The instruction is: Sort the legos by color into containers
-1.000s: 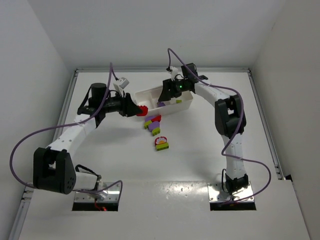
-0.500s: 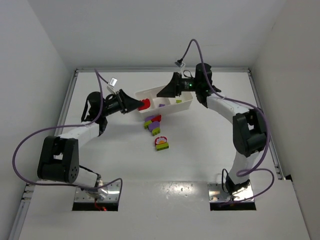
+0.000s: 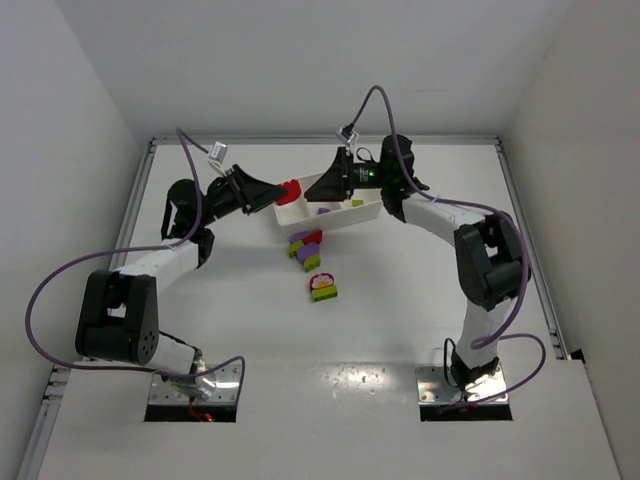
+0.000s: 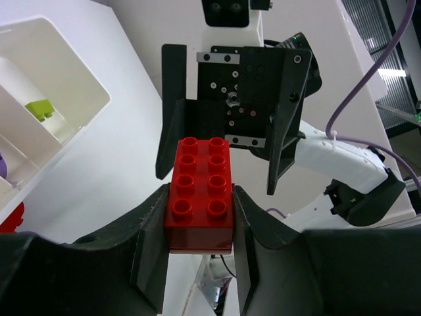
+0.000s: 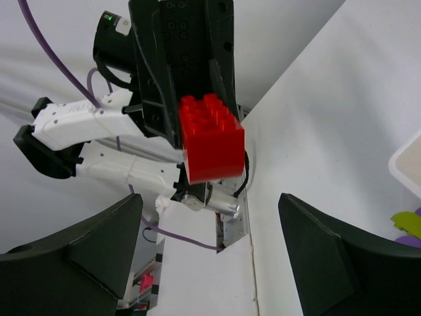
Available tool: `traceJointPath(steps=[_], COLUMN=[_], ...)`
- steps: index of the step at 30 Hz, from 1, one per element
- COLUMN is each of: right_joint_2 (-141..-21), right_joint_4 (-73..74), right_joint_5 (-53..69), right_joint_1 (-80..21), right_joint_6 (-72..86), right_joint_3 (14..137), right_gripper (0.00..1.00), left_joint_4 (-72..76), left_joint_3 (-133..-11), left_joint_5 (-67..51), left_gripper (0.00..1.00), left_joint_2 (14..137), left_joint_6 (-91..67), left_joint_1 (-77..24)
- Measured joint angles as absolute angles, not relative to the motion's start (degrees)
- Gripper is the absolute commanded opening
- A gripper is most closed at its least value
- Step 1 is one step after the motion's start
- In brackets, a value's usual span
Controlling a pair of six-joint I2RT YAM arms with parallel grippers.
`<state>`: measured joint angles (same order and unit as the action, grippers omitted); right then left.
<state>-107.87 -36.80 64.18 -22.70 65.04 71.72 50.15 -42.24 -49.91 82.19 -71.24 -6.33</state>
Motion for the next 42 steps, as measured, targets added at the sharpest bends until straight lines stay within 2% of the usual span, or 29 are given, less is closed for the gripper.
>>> traceJointPath(steps=[6,9,12,13,18,19,22,24,26,27,28,29,30,33,40,42], right_joint_2=[-110.93,-111.46,-111.63,-111.63,-112.16,-112.27,-112.29,-112.29,-112.29,-112.29,-112.29,-112.29,-112.29,-112.29,-111.79,-111.50], right_joint_4=[-37.76,-38.52,-39.00,-39.22,-40.27,-40.53,-40.86,-40.91,-40.88,-40.91,-40.91,-40.93,-40.88,-40.86,-38.17,-36.73], right_joint_5=[64.36,64.45,64.62,64.71,64.62,64.75,65.01,65.06,65.21,65.25,65.32,65.49,65.73,66.30,68.69,69.41], right_joint_1=[-24.34,-25.82,-27.18,-27.55,-28.10,-28.10,-28.12,-28.16,-28.16,-28.16,-28.16,-28.16,-28.16,-28.16,-28.12,-28.27], right_joint_6=[66.52,66.92,67.13,67.16,67.22,67.40,67.55,67.55,67.53,67.51,67.46,67.35,67.07,65.84,61.10,59.72], right_joint_3=[75.94,76.66,76.86,76.86,76.86,76.86,76.86,76.86,76.86,76.86,76.84,76.86,76.82,76.47,74.59,74.54], right_gripper=[0.83,0.77,0.65,0.57,0.36,0.28,0.15,0.11,0.06,0.05,0.04,0.02,0.02,0.01,0.01,0.01], left_joint_4=[50.72,50.89,51.11,51.11,52.62,52.84,53.60,53.78,53.82,53.69,53.36,52.77,51.79,47.51,40.88,40.25], left_joint_3=[-42.24,-42.17,-41.80,-41.67,-41.21,-41.06,-40.73,-40.49,-40.10,-39.99,-39.94,-39.92,-39.94,-40.27,-42.74,-43.03], left_joint_5=[-49.89,-49.89,-49.89,-49.89,-50.24,-50.24,-50.26,-50.17,-49.98,-49.89,-49.89,-49.89,-49.80,-49.56,-49.58,-49.50], left_gripper=[0.06,0.06,0.06,0.06,0.06,0.06,0.06,0.06,0.17,0.24,0.40,0.46,0.49,0.52,0.52,0.49], left_joint_2=[82.17,82.13,81.71,81.56,80.40,80.20,80.12,80.01,79.61,79.35,79.15,78.87,78.52,77.62,77.56,77.56], left_joint_6=[-72.14,-72.55,-72.75,-72.77,-73.80,-73.78,-73.97,-74.00,-73.91,-73.71,-73.47,-73.03,-72.27,-69.93,-65.73,-65.10], left_joint_1=[-6.33,-6.33,-6.31,-6.28,-6.26,-6.26,-6.26,-6.26,-6.28,-6.28,-6.33,-6.33,-6.35,-6.37,-6.35,-6.33])
